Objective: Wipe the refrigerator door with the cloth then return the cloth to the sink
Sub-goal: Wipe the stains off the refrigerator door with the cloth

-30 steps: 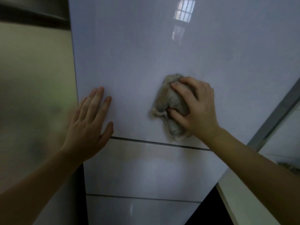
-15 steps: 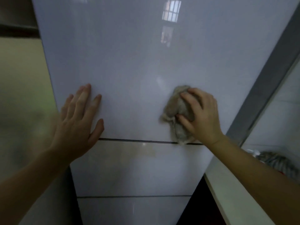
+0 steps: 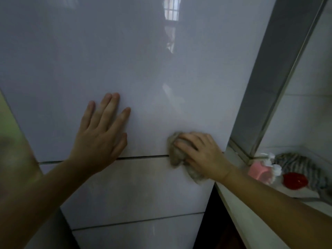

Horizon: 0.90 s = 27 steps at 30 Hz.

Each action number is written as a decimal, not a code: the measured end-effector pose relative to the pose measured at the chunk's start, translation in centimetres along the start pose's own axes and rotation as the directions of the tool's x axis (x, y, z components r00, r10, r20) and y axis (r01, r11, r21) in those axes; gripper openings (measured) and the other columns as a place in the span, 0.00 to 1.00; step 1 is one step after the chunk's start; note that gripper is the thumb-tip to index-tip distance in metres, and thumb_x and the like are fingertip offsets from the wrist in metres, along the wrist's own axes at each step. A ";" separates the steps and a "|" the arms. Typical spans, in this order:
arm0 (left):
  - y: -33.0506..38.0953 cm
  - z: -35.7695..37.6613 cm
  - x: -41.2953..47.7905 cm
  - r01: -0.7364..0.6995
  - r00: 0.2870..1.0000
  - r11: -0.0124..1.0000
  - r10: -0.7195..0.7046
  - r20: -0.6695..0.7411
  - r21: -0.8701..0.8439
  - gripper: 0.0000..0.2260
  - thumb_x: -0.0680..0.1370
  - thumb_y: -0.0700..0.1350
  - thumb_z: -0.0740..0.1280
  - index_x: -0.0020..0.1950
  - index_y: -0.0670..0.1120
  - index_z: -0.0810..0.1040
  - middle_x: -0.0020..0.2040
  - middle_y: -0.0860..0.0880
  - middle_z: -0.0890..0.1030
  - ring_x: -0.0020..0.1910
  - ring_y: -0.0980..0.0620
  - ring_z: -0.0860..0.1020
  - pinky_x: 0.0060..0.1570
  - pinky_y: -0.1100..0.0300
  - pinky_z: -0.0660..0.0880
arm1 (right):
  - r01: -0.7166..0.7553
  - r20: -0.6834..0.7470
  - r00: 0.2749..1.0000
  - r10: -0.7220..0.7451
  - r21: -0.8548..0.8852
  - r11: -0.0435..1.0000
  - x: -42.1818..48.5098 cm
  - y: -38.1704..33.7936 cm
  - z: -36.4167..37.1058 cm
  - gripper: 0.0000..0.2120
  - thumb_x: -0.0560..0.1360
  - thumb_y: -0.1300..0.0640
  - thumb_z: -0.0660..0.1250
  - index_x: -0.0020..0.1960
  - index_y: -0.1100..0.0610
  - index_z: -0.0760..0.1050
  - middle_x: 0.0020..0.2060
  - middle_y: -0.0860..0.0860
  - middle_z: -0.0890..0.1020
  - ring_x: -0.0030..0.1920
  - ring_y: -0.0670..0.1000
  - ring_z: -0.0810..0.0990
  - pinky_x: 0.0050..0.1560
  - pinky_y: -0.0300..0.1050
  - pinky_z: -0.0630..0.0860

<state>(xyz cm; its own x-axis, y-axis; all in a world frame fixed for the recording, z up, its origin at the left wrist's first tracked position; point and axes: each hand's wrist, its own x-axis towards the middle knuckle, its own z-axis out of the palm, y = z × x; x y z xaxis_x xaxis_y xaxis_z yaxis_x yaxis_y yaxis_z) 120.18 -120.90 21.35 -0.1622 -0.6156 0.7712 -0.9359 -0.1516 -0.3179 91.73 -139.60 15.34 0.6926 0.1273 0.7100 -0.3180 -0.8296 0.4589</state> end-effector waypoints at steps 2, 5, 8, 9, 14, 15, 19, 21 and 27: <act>-0.1 0.1 0.0 -0.001 1.000 1.000 0.001 -0.017 -0.005 0.28 0.81 0.52 0.56 0.78 0.40 0.65 0.81 0.35 0.56 0.81 0.37 0.55 0.77 0.35 0.55 | -0.059 -0.025 0.998 0.059 -0.022 0.998 0.9 2.7 -2.3 0.24 0.77 0.51 0.69 0.71 0.54 0.70 0.69 0.55 0.70 0.62 0.60 0.73 0.58 0.55 0.71; 0.5 -0.1 0.0 0.024 1.000 0.999 -0.025 -0.012 -0.027 0.28 0.81 0.52 0.56 0.77 0.39 0.66 0.81 0.35 0.57 0.81 0.36 0.57 0.76 0.33 0.57 | -0.109 -0.059 0.993 0.107 -0.043 0.993 4.4 7.0 -6.4 0.26 0.77 0.49 0.70 0.72 0.54 0.69 0.69 0.57 0.70 0.63 0.62 0.74 0.59 0.56 0.73; 1.1 -0.6 0.1 0.065 0.998 0.997 -0.065 0.015 -0.049 0.28 0.81 0.52 0.55 0.77 0.38 0.66 0.81 0.34 0.57 0.80 0.35 0.57 0.75 0.32 0.59 | -0.150 -0.099 0.985 0.143 -0.072 0.986 10.2 10.0 -10.2 0.28 0.75 0.50 0.73 0.72 0.56 0.72 0.69 0.59 0.73 0.63 0.62 0.73 0.59 0.55 0.71; 1.2 -0.7 0.2 0.073 0.997 0.996 -0.072 0.023 -0.050 0.28 0.81 0.52 0.55 0.77 0.38 0.66 0.81 0.34 0.57 0.80 0.35 0.57 0.75 0.32 0.59 | -0.170 -0.138 0.978 0.159 -0.073 0.983 12.3 10.6 -11.1 0.28 0.75 0.50 0.74 0.72 0.57 0.73 0.69 0.60 0.74 0.64 0.62 0.73 0.59 0.54 0.70; 0.9 -0.4 0.0 0.064 0.997 0.998 -0.063 0.033 -0.025 0.27 0.81 0.51 0.56 0.77 0.38 0.67 0.80 0.35 0.58 0.80 0.36 0.58 0.75 0.33 0.60 | -0.248 -0.279 0.929 0.243 0.019 0.969 19.4 9.2 -11.0 0.28 0.75 0.49 0.73 0.72 0.58 0.74 0.69 0.59 0.76 0.63 0.62 0.74 0.60 0.54 0.70; 0.8 -0.2 -0.1 0.058 0.998 0.998 -0.057 0.028 -0.020 0.27 0.81 0.50 0.57 0.77 0.39 0.67 0.80 0.35 0.58 0.80 0.36 0.58 0.75 0.34 0.60 | -0.211 -0.280 0.937 0.209 0.021 0.977 19.9 8.1 -9.9 0.28 0.75 0.49 0.73 0.72 0.58 0.75 0.68 0.60 0.76 0.62 0.63 0.75 0.59 0.55 0.71; 0.2 0.1 -0.3 0.029 1.000 1.000 -0.029 0.008 0.009 0.27 0.80 0.50 0.58 0.78 0.41 0.66 0.80 0.36 0.59 0.80 0.37 0.58 0.76 0.36 0.60 | 0.093 -0.167 0.982 -0.090 0.010 0.996 16.9 2.5 -3.3 0.23 0.76 0.48 0.71 0.69 0.55 0.79 0.66 0.60 0.79 0.61 0.62 0.74 0.58 0.55 0.73; 0.2 0.2 -0.3 0.032 0.999 0.999 -0.032 0.002 0.020 0.27 0.80 0.50 0.59 0.78 0.41 0.66 0.80 0.36 0.59 0.80 0.37 0.59 0.75 0.36 0.61 | 0.311 -0.007 0.950 -0.311 0.010 0.950 12.8 0.3 -0.6 0.21 0.75 0.51 0.71 0.67 0.52 0.79 0.67 0.57 0.79 0.62 0.60 0.73 0.58 0.53 0.71; 0.2 -0.4 -0.3 0.037 0.999 0.999 -0.038 0.031 0.031 0.28 0.80 0.50 0.59 0.79 0.43 0.64 0.81 0.37 0.57 0.81 0.38 0.57 0.76 0.37 0.60 | 0.472 0.074 0.879 -0.470 0.000 0.882 11.3 2.6 -1.3 0.17 0.79 0.53 0.69 0.67 0.51 0.77 0.66 0.55 0.80 0.61 0.58 0.76 0.54 0.51 0.75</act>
<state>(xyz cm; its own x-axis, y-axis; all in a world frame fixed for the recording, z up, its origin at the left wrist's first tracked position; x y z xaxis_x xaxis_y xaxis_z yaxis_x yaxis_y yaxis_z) 119.90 -120.42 21.25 -0.1162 -0.6334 0.7651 -0.9311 -0.1988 -0.3060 97.92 -139.58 25.25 0.8067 0.4617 0.3689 0.0462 -0.6715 0.7396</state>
